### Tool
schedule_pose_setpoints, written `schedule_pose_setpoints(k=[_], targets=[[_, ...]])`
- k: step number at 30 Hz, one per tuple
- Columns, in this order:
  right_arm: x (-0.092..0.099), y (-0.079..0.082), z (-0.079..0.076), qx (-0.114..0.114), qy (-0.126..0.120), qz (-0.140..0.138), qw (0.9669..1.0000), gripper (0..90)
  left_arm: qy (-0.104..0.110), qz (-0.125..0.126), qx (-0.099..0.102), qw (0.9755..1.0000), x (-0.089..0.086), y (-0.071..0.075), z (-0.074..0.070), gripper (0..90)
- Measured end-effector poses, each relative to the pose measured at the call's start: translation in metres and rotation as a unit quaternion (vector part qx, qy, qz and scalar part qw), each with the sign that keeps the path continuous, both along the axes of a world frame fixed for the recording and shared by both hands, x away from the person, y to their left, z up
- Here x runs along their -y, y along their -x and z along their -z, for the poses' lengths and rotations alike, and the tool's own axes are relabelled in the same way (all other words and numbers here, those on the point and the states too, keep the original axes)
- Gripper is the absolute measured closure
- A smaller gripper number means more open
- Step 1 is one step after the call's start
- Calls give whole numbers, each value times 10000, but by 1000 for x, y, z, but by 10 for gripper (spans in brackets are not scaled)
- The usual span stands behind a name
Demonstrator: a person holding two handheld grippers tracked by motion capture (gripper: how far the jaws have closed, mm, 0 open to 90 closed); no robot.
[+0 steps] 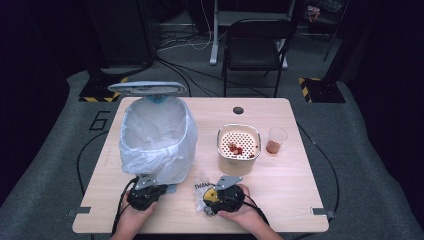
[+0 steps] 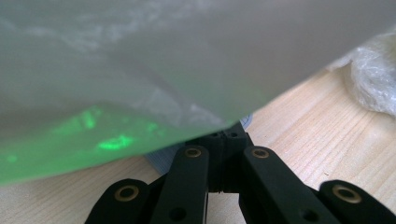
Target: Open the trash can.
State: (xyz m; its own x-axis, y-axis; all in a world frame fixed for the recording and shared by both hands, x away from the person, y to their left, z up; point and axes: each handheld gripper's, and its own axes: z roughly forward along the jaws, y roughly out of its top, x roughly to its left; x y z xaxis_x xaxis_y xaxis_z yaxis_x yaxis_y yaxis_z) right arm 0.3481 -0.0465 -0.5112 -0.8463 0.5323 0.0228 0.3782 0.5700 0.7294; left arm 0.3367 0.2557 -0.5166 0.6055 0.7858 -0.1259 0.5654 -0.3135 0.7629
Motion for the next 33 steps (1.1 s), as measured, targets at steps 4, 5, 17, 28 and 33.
schedule_pose_setpoints(k=[4, 5, 17, 28, 33], targets=[[-1, 0, 2, 21, 56, 36, 10000, 459, 11, -16, -6, 10000, 0, 0, 0, 900], [-1, 0, 3, 9, 72, 17, 10000, 486, 14, -19, -6, 10000, 0, 0, 0, 900], [2, 1, -10, -153, -222, 38, 9996, 709, -33, -13, -2, 10000, 0, 0, 0, 900], [13, 6, -38, -19, -305, -106, 9995, 772, -25, -64, -25, 10000, 0, 1, 0, 900], [19, 4, -51, 59, -310, -96, 9995, 774, -5, -141, -45, 9999, 1, 2, 0, 900]])
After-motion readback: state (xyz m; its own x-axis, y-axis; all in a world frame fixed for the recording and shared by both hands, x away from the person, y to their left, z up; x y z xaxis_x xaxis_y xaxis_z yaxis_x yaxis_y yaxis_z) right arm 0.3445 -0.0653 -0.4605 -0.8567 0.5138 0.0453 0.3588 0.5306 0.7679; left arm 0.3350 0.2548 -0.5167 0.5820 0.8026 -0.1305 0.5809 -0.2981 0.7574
